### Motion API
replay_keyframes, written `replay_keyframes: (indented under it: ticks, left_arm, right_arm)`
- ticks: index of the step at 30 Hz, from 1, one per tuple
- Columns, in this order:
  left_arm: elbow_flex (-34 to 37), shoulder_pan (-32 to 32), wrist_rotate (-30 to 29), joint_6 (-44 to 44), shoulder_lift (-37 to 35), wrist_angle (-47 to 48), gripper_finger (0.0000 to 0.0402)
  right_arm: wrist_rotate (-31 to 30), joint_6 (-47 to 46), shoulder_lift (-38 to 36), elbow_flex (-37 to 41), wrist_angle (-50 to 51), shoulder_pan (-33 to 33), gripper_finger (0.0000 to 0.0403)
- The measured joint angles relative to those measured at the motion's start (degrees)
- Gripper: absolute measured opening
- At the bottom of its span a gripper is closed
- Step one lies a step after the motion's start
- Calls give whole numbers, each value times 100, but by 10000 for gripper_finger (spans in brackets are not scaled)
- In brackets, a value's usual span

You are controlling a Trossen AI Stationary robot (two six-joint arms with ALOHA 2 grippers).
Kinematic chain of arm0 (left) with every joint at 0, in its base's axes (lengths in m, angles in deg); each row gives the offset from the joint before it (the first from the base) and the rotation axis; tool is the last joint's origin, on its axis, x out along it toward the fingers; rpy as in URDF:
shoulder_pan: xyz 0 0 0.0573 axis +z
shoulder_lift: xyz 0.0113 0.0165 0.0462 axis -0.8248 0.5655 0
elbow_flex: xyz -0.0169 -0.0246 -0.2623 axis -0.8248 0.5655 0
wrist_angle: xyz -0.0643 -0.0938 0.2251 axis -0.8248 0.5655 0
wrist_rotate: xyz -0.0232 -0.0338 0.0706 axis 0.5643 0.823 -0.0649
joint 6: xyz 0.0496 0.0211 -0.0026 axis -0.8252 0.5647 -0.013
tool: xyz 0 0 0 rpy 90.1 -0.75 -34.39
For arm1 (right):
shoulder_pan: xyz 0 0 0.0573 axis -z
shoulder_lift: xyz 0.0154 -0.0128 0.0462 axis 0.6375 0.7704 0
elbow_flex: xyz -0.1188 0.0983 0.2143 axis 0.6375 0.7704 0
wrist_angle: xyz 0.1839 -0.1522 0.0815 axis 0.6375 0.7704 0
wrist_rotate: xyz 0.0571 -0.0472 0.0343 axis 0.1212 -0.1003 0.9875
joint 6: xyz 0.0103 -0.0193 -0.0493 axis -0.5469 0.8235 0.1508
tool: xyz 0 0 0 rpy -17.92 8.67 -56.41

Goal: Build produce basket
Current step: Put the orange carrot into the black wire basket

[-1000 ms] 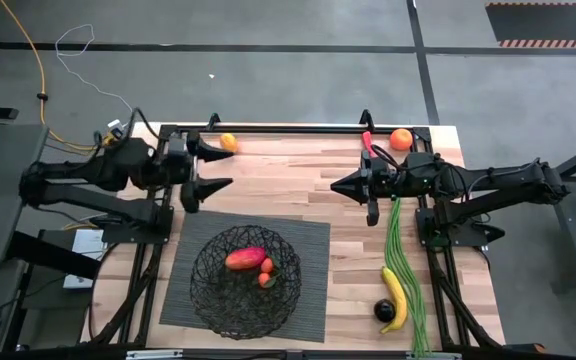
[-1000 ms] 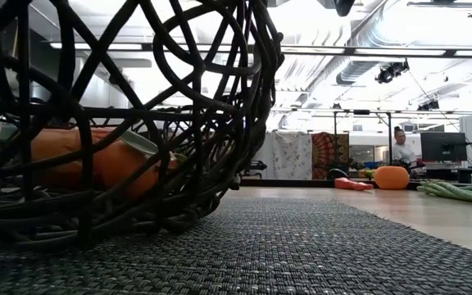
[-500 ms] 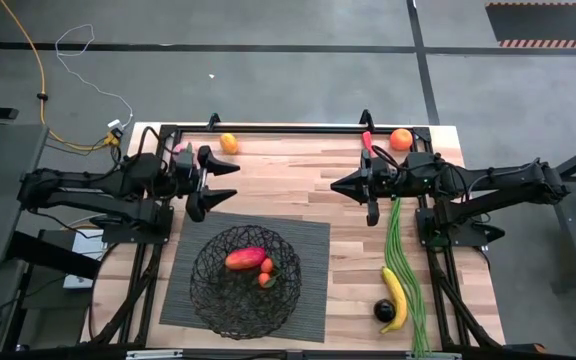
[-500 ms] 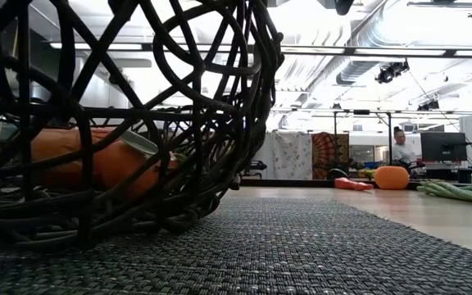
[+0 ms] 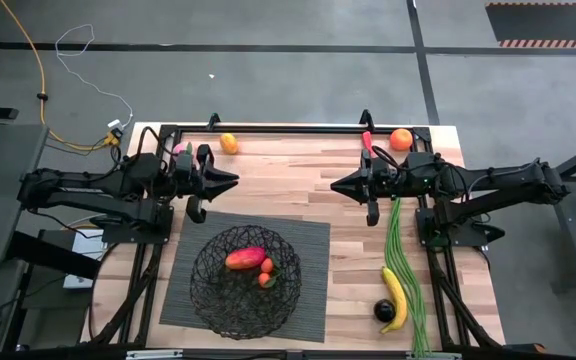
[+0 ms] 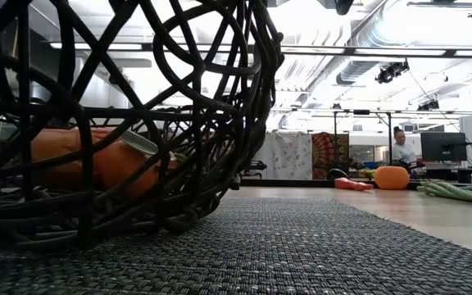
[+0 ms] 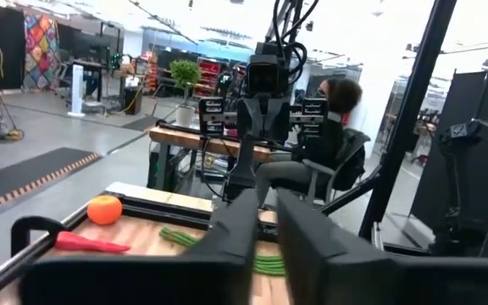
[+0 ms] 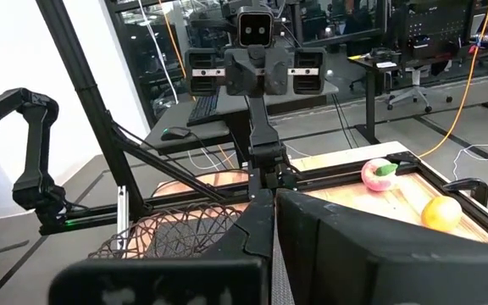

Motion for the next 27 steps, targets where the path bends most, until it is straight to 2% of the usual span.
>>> replay_keyframes:
  ticks: [1, 4, 12, 16, 21, 27]
  left_arm:
    - [0, 0, 0, -20, -2, -1, 14]
    - [0, 0, -23, -45, -1, 3, 18]
    - [0, 0, -18, -47, -1, 3, 1]
    - [0, 0, 191, -20, -1, -3, 0]
    - [-2, -2, 663, 427, -1, -126, 0]
    - [-2, -2, 654, 506, -1, -95, 0]
  right_arm:
    - [0, -1, 0, 0, 0, -1, 0]
    - [-1, 0, 0, 0, 0, 0, 0]
    - [0, -26, 0, 0, 0, 1, 0]
    - [0, -42, 0, 0, 0, 0, 0]
    - [0, -42, 0, 0, 0, -1, 0]
    - [-1, -44, 0, 0, -4, 0, 0]
